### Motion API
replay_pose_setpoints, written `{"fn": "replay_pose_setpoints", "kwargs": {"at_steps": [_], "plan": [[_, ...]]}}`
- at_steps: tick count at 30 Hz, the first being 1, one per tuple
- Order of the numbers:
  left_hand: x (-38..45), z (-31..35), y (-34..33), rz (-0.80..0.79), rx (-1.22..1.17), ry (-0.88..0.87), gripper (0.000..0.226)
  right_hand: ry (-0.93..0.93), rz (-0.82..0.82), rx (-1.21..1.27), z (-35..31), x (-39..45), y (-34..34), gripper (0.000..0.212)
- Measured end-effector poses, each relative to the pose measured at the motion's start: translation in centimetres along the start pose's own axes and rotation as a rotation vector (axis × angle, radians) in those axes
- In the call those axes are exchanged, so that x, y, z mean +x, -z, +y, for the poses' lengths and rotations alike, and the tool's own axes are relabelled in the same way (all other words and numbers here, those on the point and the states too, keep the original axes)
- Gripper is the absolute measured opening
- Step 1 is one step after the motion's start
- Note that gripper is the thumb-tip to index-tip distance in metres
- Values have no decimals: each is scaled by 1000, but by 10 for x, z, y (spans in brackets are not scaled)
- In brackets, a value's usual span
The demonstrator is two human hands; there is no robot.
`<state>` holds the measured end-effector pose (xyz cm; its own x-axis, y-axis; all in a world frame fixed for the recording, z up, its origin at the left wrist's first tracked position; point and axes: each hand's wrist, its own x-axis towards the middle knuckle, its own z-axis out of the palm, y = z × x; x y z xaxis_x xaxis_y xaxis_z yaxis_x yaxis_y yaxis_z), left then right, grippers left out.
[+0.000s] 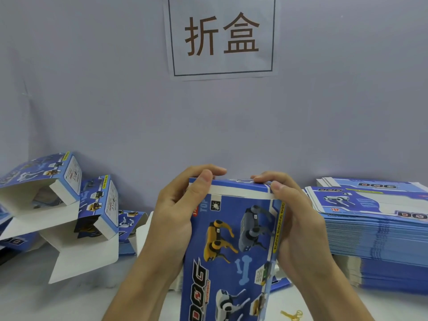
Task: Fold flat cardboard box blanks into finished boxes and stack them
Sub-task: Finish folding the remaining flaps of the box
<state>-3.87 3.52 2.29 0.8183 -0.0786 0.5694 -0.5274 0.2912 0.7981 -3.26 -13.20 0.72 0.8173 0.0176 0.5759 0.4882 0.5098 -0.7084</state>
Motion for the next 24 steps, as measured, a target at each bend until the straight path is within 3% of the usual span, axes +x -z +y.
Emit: {"fn": "replay_pose_setpoints", "kwargs": {"at_steps": [10,17,24], "plan": [[3,6,-3,-7,66,26,25,-5,18,11,0,1,3,17],[-1,-4,-2,0,50,-80,17,43,31,-37,1,0,0,19],[-2,2,0,-2,76,-35,15,-54,-28,-48,-4,-1,5,15]]}}
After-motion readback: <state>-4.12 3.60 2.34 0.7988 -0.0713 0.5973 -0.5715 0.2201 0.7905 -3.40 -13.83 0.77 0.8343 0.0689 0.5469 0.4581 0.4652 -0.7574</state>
